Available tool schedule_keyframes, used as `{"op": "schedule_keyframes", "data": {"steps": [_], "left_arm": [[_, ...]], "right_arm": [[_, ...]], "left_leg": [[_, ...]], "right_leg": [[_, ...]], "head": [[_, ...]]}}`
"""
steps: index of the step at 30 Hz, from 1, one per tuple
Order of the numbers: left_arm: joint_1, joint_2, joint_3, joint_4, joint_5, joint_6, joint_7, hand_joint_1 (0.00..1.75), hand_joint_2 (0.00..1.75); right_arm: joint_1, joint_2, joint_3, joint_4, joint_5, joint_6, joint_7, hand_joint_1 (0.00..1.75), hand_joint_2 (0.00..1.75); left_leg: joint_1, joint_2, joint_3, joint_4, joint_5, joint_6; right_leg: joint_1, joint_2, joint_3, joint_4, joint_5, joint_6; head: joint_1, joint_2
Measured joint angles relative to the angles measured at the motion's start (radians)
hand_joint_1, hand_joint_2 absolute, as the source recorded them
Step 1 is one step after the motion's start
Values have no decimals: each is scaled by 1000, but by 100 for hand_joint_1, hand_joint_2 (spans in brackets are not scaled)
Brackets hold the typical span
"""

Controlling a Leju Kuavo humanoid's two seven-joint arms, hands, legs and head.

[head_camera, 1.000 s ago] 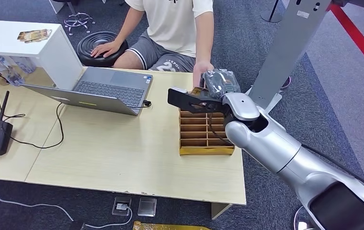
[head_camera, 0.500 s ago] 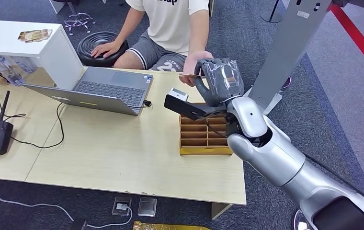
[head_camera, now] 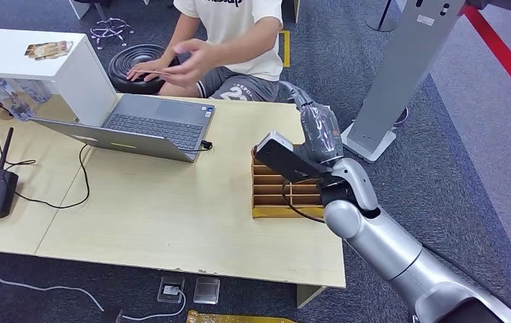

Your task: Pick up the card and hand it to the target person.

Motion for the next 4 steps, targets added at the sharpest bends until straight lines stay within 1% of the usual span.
{"op": "schedule_keyframes", "data": {"steps": [3,4], "left_arm": [[5,0,0,0,7,4,0,0,0],[6,0,0,0,8,4,0,0,0]], "right_arm": [[40,5,-25,-2,-158,-17,-74,0,175],[46,6,-29,-3,-183,-17,-84,0,175]], "left_leg": [[0,0,0,0,0,0],[0,0,0,0,0,0]], "right_leg": [[0,0,0,0,0,0],[0,0,0,0,0,0]], "head": [[1,0],[1,0]]}}
